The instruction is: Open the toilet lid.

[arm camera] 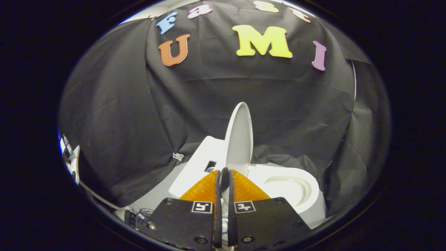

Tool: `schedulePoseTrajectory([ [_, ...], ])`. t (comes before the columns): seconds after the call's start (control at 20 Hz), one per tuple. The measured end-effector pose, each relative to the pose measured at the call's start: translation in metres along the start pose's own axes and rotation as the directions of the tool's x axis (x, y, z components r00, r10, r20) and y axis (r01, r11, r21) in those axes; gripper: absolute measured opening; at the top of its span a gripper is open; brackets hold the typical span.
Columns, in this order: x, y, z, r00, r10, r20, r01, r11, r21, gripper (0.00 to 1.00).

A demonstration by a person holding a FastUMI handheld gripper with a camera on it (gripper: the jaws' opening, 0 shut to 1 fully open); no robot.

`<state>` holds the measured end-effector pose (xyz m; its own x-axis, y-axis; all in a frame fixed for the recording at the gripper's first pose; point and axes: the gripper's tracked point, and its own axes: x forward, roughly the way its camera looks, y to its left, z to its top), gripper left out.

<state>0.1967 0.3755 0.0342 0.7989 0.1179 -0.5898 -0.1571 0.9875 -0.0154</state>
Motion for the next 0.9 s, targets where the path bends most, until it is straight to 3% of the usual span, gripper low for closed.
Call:
schedulePoseTrajectory([
  [0.4, 0.030, 0.053, -0.007, 0.999, -0.014, 0.029, 0.017, 0.994, -0.107, 0.10],
  [0.7, 0.031, 0.053, -0.007, 0.997, -0.066, 0.045, 0.072, 0.985, -0.157, 0.10],
  [0.8, 0.029, 0.051, -0.009, 0.997, -0.057, 0.053, 0.064, 0.986, -0.154, 0.16],
  [0.9, 0.025, 0.057, -0.019, 1.000, -0.006, 0.012, 0.008, 0.991, -0.132, 0.23],
])
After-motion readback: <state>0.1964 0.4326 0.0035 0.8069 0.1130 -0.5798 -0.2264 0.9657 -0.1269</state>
